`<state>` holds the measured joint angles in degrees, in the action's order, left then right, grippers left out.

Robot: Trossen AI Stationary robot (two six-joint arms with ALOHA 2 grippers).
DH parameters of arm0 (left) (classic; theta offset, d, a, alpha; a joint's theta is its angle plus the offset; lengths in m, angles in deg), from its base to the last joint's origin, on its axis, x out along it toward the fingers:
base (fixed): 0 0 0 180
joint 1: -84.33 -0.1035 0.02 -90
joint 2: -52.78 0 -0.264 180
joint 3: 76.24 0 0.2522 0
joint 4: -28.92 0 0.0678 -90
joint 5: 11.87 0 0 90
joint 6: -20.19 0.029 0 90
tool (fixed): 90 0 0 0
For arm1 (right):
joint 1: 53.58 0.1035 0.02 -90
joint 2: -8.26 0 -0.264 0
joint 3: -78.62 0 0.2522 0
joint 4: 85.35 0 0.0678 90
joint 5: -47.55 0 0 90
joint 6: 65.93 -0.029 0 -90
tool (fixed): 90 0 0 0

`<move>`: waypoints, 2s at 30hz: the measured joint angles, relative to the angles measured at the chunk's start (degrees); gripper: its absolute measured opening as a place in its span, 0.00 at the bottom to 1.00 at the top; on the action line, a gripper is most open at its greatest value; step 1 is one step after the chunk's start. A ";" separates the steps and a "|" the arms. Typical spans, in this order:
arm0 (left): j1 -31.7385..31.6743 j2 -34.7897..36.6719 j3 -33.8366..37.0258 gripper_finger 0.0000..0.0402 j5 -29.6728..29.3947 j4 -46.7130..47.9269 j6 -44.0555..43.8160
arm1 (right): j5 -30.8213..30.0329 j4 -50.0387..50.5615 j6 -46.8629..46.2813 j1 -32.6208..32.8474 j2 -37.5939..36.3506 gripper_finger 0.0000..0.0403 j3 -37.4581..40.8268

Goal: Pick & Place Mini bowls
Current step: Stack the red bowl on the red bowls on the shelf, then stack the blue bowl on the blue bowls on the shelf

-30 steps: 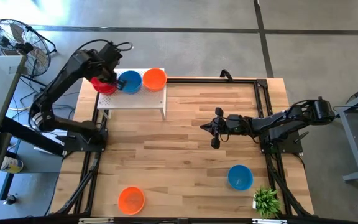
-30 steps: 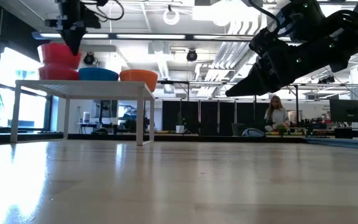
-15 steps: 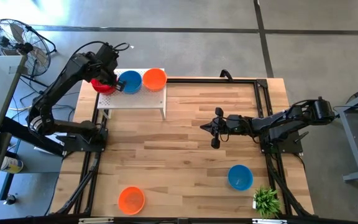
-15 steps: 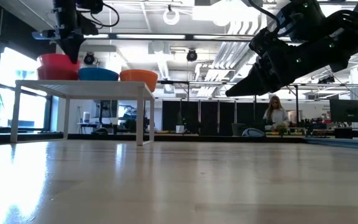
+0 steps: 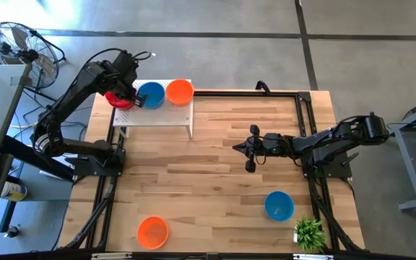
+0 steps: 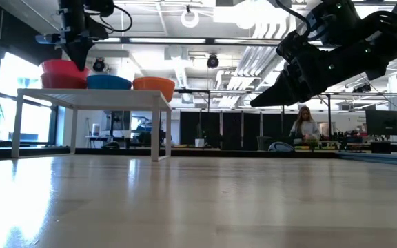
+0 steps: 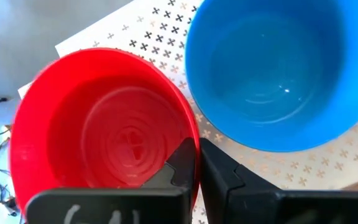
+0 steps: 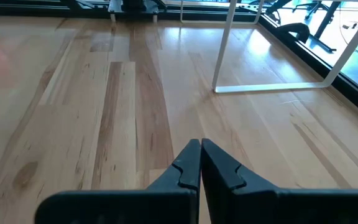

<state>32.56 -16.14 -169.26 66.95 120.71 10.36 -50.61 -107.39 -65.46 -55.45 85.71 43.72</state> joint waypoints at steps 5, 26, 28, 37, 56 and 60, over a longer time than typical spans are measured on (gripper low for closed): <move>0.00 0.00 0.00 0.06 -0.12 -0.01 -0.45 | 0.00 0.00 0.00 0.00 0.00 0.00 0.00; 0.02 0.06 -0.02 0.22 -1.80 3.27 1.12 | 0.00 0.00 0.00 0.00 0.00 0.00 0.00; 0.02 0.38 -0.02 0.19 -1.88 3.06 1.21 | 0.00 0.00 0.00 0.00 0.00 0.00 0.00; 5.48 7.49 0.03 0.01 -5.52 -4.37 0.13 | 0.00 0.01 0.00 0.02 0.00 0.01 0.00; 50.58 18.18 33.25 0.00 -19.88 -51.75 -1.53 | 0.00 0.00 -0.39 0.02 0.00 0.00 0.00; 56.19 15.55 39.22 0.00 -17.01 -68.53 3.90 | 0.00 0.04 -0.41 0.01 0.00 0.00 0.00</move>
<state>88.75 -0.59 -130.04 49.94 52.18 14.25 -50.61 -107.35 -65.87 -55.43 85.71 43.72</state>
